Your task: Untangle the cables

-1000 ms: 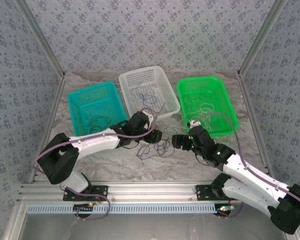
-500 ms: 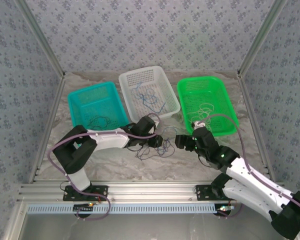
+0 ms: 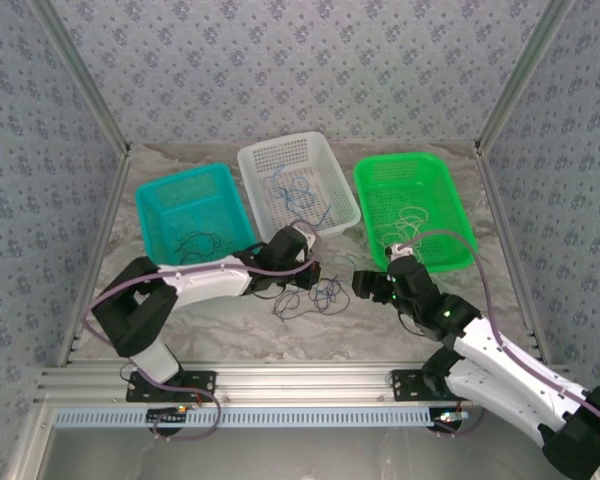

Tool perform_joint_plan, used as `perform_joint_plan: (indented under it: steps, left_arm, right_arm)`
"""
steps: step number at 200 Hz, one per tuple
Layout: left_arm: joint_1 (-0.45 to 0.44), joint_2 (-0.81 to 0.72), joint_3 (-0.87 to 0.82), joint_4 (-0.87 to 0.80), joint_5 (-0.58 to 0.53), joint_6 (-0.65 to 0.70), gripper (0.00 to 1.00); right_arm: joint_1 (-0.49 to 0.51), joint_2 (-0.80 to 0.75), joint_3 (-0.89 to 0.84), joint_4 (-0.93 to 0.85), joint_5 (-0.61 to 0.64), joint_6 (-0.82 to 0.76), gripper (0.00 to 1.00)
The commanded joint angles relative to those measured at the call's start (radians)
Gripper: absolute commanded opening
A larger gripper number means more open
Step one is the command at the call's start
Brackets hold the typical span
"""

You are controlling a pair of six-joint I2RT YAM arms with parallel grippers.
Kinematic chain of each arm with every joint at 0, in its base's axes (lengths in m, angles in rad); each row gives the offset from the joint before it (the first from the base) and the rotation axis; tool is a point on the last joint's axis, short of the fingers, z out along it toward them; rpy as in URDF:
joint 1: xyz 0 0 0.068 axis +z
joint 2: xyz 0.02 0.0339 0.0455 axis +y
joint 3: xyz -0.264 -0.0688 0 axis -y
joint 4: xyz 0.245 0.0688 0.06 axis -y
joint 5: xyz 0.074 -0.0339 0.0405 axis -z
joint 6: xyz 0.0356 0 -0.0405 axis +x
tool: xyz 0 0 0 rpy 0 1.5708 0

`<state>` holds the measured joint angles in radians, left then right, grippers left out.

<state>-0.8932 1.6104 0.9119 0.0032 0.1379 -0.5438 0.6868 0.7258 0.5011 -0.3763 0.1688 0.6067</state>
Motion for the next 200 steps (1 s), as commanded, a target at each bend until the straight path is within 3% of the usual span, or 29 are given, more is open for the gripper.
perform_joint_plan:
  steps: [1,107,159,200]
  left_arm:
    - [-0.010,-0.088,0.032,0.000,-0.040,0.024,0.00]
    - [-0.061,-0.305,0.024,-0.007,-0.065,0.147,0.00]
    - [-0.061,-0.428,0.011,0.003,-0.139,0.205,0.00]
    - [-0.061,-0.451,0.014,0.064,-0.118,0.204,0.00]
  right_arm:
    - [0.007,-0.017,-0.021,0.027,0.005,0.005,0.85]
    - [0.057,0.088,0.031,0.083,0.162,-0.008,0.92]
    - [0.056,0.160,0.079,0.112,0.140,-0.027,0.92]
    - [0.079,0.210,0.044,0.226,0.095,0.016,0.93]
